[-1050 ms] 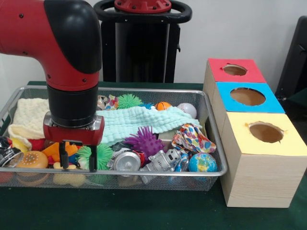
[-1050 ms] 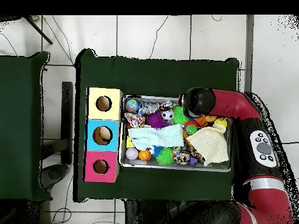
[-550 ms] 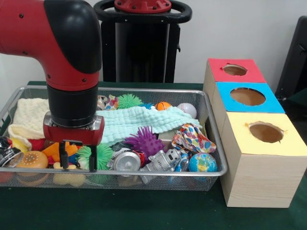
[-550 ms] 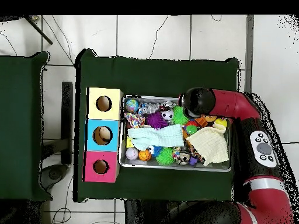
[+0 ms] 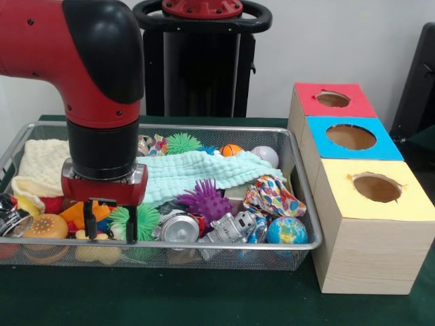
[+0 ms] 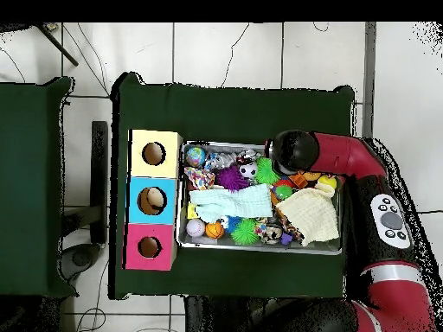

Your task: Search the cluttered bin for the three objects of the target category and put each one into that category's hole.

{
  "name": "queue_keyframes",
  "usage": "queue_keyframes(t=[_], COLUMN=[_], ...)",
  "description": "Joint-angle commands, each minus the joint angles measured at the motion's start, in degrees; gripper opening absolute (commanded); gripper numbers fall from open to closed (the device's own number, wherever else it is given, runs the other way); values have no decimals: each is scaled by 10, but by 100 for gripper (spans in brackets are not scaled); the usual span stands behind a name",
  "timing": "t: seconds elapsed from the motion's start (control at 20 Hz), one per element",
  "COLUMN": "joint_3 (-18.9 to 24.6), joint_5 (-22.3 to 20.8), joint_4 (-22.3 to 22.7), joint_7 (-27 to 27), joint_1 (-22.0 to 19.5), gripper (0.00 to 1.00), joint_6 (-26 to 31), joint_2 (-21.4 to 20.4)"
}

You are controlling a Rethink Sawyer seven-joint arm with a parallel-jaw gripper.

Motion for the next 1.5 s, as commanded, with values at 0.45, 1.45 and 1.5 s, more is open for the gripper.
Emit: queue_keyframes(t=[0.45, 1.45, 1.5], joint_3=[-1, -4, -4], joint_5=[-45, -42, -42], joint_4=[76, 86, 86], joint_7=[-39, -44, -44], joint_1=[-30, -34, -34], gripper=[100, 100, 100], joint_6=[-73, -73, -73], joint_2=[13, 9, 9])
